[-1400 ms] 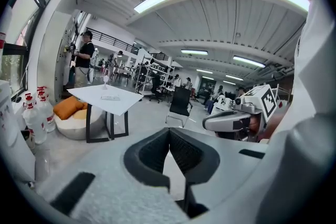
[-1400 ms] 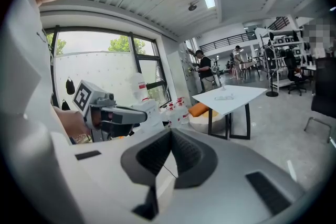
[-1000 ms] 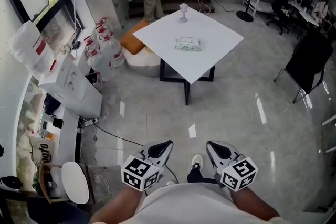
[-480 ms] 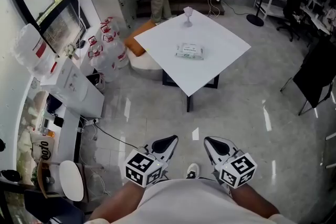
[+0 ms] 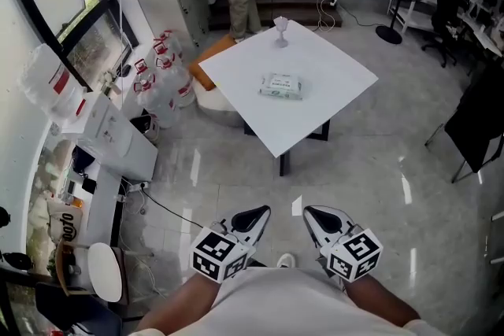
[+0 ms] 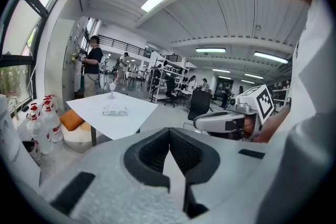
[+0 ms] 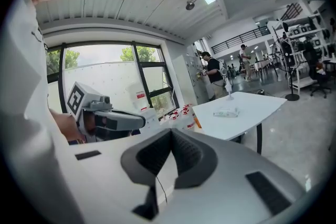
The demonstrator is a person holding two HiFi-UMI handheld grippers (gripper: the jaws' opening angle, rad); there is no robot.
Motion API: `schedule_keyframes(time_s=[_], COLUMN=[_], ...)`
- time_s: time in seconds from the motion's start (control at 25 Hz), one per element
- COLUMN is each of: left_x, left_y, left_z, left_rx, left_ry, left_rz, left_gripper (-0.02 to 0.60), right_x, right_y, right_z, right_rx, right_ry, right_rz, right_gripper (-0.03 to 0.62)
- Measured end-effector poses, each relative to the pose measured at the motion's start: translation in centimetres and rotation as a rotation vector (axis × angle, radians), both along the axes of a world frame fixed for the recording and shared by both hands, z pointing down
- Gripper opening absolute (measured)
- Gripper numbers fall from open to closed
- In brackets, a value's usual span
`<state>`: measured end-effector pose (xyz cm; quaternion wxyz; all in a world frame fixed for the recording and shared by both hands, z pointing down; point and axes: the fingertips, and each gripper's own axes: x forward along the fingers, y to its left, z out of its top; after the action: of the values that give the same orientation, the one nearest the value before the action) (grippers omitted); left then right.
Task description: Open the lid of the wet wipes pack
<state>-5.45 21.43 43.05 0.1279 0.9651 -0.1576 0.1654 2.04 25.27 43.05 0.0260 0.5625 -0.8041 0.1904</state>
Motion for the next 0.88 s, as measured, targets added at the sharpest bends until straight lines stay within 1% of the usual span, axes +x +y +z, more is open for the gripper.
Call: schedule_keyframes(time_s=[0.12,0.28,0.56,0.68,0.88], left_x=[0.4,0.4,1.8,2.5,3.5], left_y=[-0.4,-1.5,-2.6,-4.0,-7.4], left_z=[0.2,0.5,1.5,1.6,2.1], left_rx=[-0.003,-0.022,-0.039,-0.037,-0.051], left_ry=[-0.014,-0.015,-0.026,-0.018,-0.010], left_rz=[-0.002,-0.022,0.008,0.015,0.004], left_gripper=[0.008,0.008,0.008,0.008,0.008], right_x=[0.4,0.6,1.0,1.7,2.9], right_y=[-0.3,-0.7,-2.2,-3.5,-6.1], right_z=[0.3,0.9,1.6,1.7,2.5], right_rx=[-0.007,-0.026,-0.041,-0.042,-0.061], right_ry=[-0.014,-0.017,-0.001,0.004,0.013], right_rz=[-0.004,-0.017,-0.036,-0.027,-0.016], right_gripper=[0.006,0.006,0.006,0.006,0.006])
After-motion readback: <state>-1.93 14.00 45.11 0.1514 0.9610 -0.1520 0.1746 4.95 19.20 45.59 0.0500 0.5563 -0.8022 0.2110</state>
